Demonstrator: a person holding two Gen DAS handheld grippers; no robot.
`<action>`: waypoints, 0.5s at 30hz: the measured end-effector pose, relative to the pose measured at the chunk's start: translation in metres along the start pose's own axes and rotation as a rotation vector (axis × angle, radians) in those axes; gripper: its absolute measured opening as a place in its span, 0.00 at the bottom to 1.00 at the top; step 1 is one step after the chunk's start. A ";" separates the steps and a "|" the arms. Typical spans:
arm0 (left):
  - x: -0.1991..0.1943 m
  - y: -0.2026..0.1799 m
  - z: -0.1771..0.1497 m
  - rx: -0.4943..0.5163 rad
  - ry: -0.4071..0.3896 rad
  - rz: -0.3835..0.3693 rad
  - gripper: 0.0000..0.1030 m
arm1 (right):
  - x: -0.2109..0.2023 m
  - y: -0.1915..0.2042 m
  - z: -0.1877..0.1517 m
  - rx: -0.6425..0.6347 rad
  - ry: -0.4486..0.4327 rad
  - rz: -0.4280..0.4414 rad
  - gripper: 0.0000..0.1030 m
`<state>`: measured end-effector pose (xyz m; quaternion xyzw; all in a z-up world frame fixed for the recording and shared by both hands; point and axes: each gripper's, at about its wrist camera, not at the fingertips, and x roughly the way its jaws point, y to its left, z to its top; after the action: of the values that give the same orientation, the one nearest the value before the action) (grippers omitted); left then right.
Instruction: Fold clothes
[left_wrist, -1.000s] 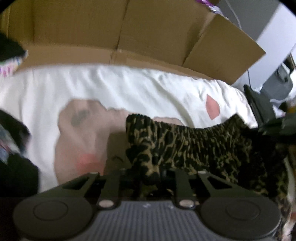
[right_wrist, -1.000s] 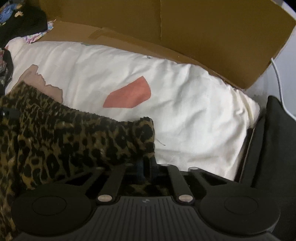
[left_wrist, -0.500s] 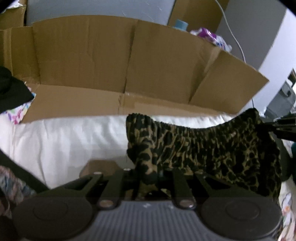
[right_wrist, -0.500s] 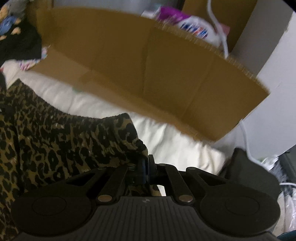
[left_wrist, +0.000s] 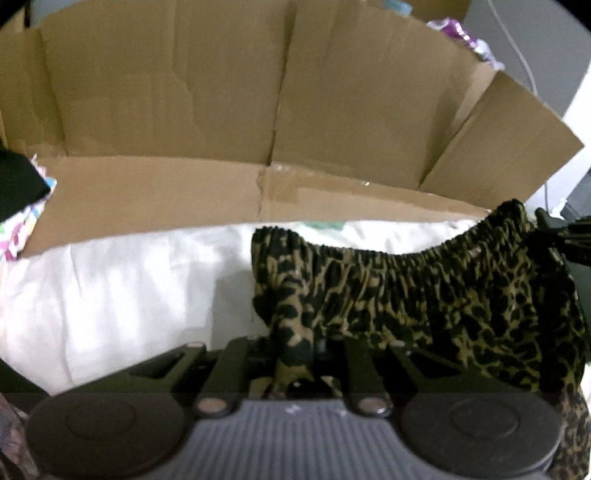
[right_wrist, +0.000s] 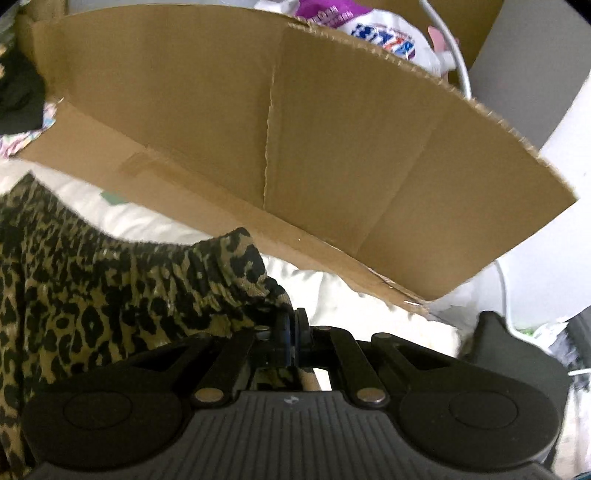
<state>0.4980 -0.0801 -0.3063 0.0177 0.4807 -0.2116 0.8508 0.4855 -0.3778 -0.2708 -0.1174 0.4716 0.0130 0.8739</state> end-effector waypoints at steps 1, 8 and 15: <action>0.003 0.000 -0.002 0.012 0.008 0.002 0.17 | 0.008 0.003 -0.001 -0.009 0.009 -0.009 0.00; -0.004 0.005 -0.016 -0.011 0.051 0.023 0.61 | 0.025 0.015 -0.013 -0.049 0.034 -0.049 0.61; -0.040 0.010 -0.026 -0.076 0.094 0.016 0.68 | -0.024 0.002 -0.016 -0.052 0.068 0.025 0.67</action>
<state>0.4628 -0.0513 -0.2889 -0.0007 0.5275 -0.1853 0.8291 0.4590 -0.3767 -0.2602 -0.1346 0.5022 0.0323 0.8536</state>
